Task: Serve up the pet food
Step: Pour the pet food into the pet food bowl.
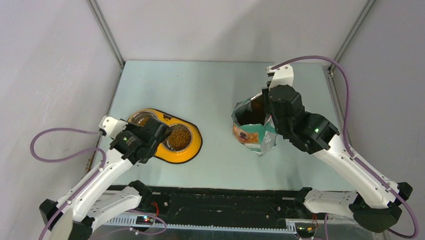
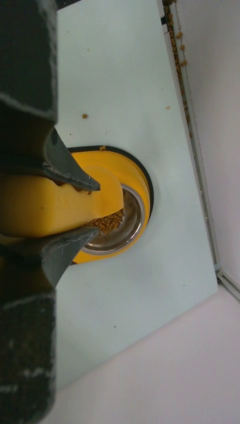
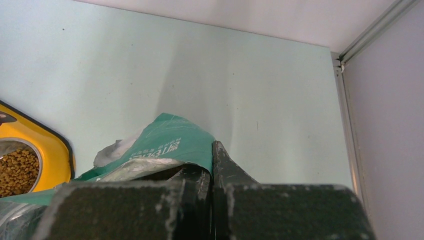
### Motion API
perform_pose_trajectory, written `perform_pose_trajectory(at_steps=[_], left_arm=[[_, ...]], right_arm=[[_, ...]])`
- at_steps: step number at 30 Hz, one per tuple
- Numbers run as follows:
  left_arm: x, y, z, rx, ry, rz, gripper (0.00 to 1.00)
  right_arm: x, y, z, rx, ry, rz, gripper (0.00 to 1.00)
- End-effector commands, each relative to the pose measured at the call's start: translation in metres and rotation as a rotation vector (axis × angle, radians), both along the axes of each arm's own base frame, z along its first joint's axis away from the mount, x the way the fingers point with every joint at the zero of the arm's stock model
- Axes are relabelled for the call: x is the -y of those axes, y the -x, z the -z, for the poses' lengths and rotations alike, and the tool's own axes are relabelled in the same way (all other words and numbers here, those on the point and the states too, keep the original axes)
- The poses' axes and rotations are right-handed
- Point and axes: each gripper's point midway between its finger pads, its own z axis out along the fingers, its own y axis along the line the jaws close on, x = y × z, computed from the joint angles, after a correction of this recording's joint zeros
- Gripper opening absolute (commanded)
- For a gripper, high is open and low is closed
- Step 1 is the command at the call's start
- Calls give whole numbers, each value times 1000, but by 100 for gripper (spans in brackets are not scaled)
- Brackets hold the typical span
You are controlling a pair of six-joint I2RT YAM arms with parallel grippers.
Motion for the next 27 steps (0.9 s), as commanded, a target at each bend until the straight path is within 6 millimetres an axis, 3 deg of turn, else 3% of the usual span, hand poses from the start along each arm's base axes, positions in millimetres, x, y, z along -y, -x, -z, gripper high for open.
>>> perform_pose_trajectory(at_steps=[1,8,11,12,16,20,24,27], left_arm=[[-1,-6,-21,-7,-44,10,0],[17,-14,-42,-25,5,149,0],[32,-17,-62,86,81,271,0],[41,-18,-59,94,117,323,0],[68,-13,-80,279,271,501,0],[116,-9,-125,510,405,785,0],[179,6,-170,591,495,1140,0],[211,17,-200,635,538,1338,0]], right_arm=[[14,2,-46,124,-126,41,0],[8,1,-42,96,-125,2,0],[2,1,-37,65,-135,-23,0],[-1,1,-36,50,-142,-34,0],[-1,-2,-29,7,-152,-31,0],[-2,-5,-18,-64,-157,-40,0],[-9,-2,-19,-125,-113,-90,0],[-20,-5,-20,-157,-71,-145,0]])
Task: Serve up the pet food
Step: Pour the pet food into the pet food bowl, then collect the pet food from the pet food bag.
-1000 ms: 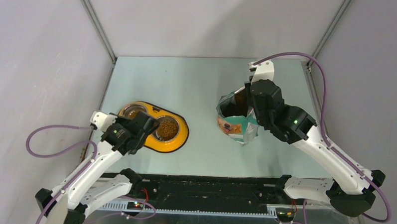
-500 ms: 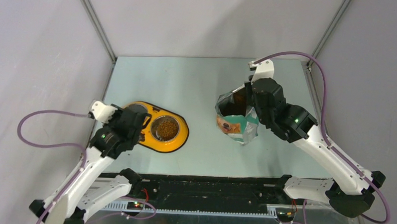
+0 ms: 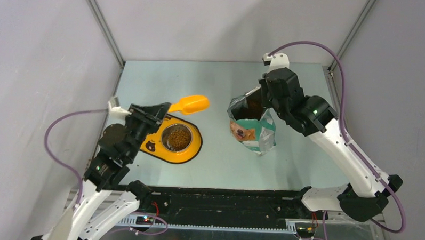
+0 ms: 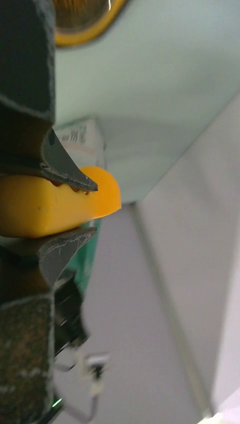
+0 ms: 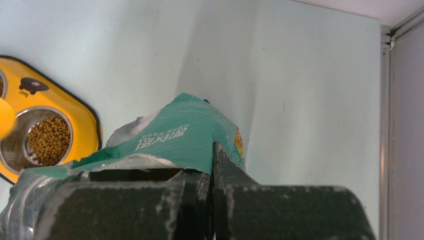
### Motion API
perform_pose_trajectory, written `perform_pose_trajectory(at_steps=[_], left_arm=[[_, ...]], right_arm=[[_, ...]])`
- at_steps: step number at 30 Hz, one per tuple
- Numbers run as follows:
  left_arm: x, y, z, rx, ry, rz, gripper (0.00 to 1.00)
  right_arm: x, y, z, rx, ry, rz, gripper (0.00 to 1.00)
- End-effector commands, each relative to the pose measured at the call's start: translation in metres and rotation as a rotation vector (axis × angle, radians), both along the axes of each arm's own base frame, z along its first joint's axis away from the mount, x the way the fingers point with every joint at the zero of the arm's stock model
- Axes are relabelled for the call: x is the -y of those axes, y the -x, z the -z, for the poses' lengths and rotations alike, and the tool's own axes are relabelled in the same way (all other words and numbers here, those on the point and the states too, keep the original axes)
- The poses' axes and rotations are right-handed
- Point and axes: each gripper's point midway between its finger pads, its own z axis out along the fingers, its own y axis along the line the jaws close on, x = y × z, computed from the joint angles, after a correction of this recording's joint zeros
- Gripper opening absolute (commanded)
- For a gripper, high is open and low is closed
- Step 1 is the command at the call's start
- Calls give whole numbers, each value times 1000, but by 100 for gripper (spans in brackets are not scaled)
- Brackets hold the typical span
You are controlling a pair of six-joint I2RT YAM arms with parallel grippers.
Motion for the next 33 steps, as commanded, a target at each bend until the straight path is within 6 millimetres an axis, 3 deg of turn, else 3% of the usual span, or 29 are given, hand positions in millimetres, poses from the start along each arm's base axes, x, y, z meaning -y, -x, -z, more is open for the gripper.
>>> perform_pose_trajectory(at_steps=[1,4,7,10,15,17,18,19,20,21,25,28,33], left_arm=[[74,32,-94,270,98,452,0],[88,37,-115,332,139,532,0],[91,33,-118,338,212,542,0],[83,36,-126,374,248,512,0],[63,37,-136,402,203,398,0],[63,33,-135,373,169,367,0],[69,27,-122,316,138,367,0],[70,27,-128,308,131,367,0],[80,19,-112,240,88,365,0],[82,18,-115,230,80,361,0],[100,-2,-94,125,-15,309,0],[108,-4,-98,115,-73,307,0],[124,-7,-74,18,-205,302,0]], right_arm=[[-4,7,-37,13,-21,-69,0],[-17,-1,-40,-22,-2,-93,0],[-14,-9,-47,-33,2,-30,0],[-16,-23,-48,-39,7,37,0],[-19,-40,-70,-1,-35,121,0],[-24,-43,-79,16,-64,125,0],[-27,-45,-85,32,-85,123,0],[-31,-46,-85,38,-89,116,0],[-35,-47,-89,53,-104,115,0],[-37,-48,-90,64,-103,124,0],[-37,-50,-99,102,-126,157,0],[-34,-52,-106,129,-135,174,0],[-28,-55,-96,125,-93,188,0]])
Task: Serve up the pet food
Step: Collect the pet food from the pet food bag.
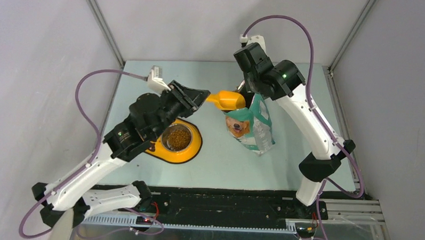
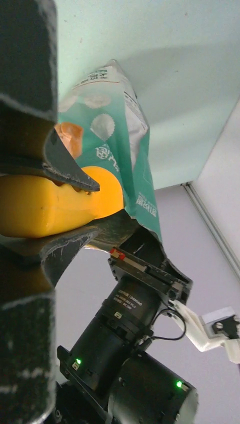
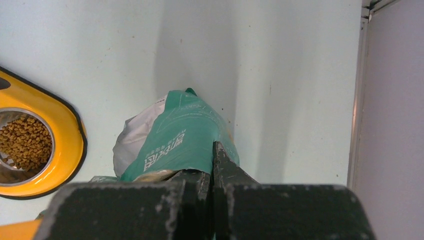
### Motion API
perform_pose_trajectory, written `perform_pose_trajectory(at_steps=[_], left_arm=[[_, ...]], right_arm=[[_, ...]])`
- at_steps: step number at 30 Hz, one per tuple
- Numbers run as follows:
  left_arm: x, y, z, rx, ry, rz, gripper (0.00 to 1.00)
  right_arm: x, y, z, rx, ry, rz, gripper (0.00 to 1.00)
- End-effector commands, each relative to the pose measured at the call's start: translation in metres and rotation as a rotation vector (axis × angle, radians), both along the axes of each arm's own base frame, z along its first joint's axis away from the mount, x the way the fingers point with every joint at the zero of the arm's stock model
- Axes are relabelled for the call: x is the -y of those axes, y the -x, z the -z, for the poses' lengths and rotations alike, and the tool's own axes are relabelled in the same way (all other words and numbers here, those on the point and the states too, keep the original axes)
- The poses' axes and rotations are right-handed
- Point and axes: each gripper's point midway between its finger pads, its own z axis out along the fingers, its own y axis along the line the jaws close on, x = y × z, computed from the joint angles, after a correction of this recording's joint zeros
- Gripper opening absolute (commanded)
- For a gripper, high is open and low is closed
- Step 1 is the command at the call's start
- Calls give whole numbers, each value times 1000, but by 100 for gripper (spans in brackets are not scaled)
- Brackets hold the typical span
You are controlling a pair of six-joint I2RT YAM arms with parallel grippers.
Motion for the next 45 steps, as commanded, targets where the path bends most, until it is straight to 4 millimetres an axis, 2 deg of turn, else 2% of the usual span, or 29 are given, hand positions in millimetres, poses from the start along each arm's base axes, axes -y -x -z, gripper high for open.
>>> perform_pose_trajectory(at_steps=[1,2,4,5,6,7,8,9,10,11,12,13,14,15,16,17,18,19,20,21,24,27,32,36,37,38,39,42,45], left_arm=[[-6,0,-1,3,-117,-72,0],[1,-1,9,-16,-159,-69,0],[12,-3,10,-34,-211,-64,0],[23,-6,25,-64,-270,-56,0],[27,-6,17,-58,-276,-51,0],[38,-10,34,-91,-346,-36,0],[42,-11,19,-81,-338,-33,0],[52,-14,37,-112,-413,-27,0],[53,-16,24,-102,-405,-38,0],[60,-20,41,-128,-479,-48,0],[64,-23,30,-117,-474,-57,0],[70,-28,45,-137,-532,-68,0],[74,-30,37,-132,-528,-72,0],[79,-34,53,-158,-588,-78,0],[81,-37,44,-153,-581,-89,0],[82,-40,58,-178,-645,-100,0],[82,-42,47,-169,-637,-113,0],[80,-46,59,-188,-705,-136,0],[75,-47,52,-186,-723,-153,0],[76,-50,57,-189,-760,-160,0],[62,-57,55,-177,-840,-230,0],[52,-64,61,-188,-891,-238,0],[27,-91,72,-238,-929,-284,0],[15,-116,74,-239,-984,-317,0],[14,-121,60,-220,-962,-329,0],[7,-130,68,-240,-1017,-347,0],[2,-132,53,-226,-1001,-363,0],[6,-141,51,-205,-1028,-331,0],[21,-129,57,-188,-1040,-211,0]], right_arm=[[9,-17,-96,341,-239,98,0],[8,-19,-85,325,-217,96,0],[16,-14,-81,323,-217,104,0],[17,-13,-79,320,-219,108,0],[21,-12,-75,315,-215,114,0],[23,-11,-74,313,-216,119,0],[28,-9,-72,313,-214,127,0],[30,-10,-67,308,-205,131,0],[36,-7,-70,319,-209,139,0],[38,-6,-71,326,-213,142,0],[42,-4,-69,325,-207,144,0],[43,-5,-64,322,-201,143,0],[48,-1,-68,334,-204,144,0],[50,-1,-64,332,-198,147,0],[56,1,-67,341,-199,157,0],[58,1,-65,340,-192,162,0],[64,3,-67,350,-187,175,0],[67,5,-68,355,-183,181,0],[71,5,-68,360,-171,187,0],[72,6,-67,362,-168,190,0],[76,7,-69,383,-162,192,0],[79,6,-78,426,-177,205,0],[80,3,-83,452,-190,226,0],[72,-4,-76,446,-179,232,0],[74,-5,-75,449,-176,250,0],[71,-7,-72,444,-170,253,0],[71,-8,-71,444,-171,260,0],[64,-12,-65,434,-168,257,0],[64,-16,-62,434,-145,262,0]])
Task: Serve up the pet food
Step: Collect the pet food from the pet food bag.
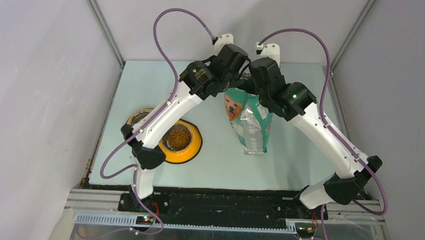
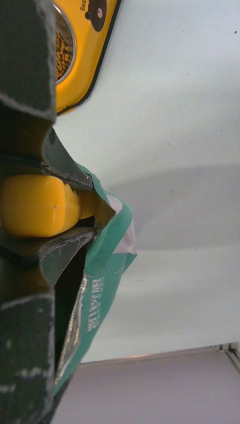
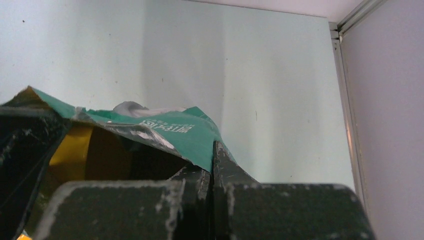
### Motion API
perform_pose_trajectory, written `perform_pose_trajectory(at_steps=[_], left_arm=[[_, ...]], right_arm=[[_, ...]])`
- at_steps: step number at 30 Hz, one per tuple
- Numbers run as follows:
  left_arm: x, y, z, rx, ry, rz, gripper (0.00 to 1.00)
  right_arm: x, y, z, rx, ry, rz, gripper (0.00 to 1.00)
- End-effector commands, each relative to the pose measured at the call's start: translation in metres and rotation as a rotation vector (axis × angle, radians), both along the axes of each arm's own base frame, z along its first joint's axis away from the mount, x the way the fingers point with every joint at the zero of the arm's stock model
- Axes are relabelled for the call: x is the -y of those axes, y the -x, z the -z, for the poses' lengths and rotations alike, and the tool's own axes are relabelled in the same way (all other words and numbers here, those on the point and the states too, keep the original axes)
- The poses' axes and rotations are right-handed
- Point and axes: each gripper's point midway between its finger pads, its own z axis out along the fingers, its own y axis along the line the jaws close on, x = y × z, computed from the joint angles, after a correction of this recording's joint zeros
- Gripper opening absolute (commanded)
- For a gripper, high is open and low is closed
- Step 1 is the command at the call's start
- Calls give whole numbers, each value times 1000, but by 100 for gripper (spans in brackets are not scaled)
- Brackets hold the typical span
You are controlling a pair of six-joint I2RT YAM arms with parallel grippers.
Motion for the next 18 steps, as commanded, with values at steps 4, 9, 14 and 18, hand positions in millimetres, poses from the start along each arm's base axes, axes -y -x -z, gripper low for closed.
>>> perform_pose_trajectory(at_steps=[4,9,14,18], left_arm=[[-48,28,-4,68,-442,60,0],[-42,48,5,48,-513,95,0],[-50,53,38,-19,-595,65,0],[-37,56,69,-88,-604,97,0]], right_arm=[[25,-13,-60,220,-49,160,0],[27,-15,-56,219,-38,169,0],[30,-15,-52,224,-15,172,0],[29,-15,-43,210,-30,151,0]])
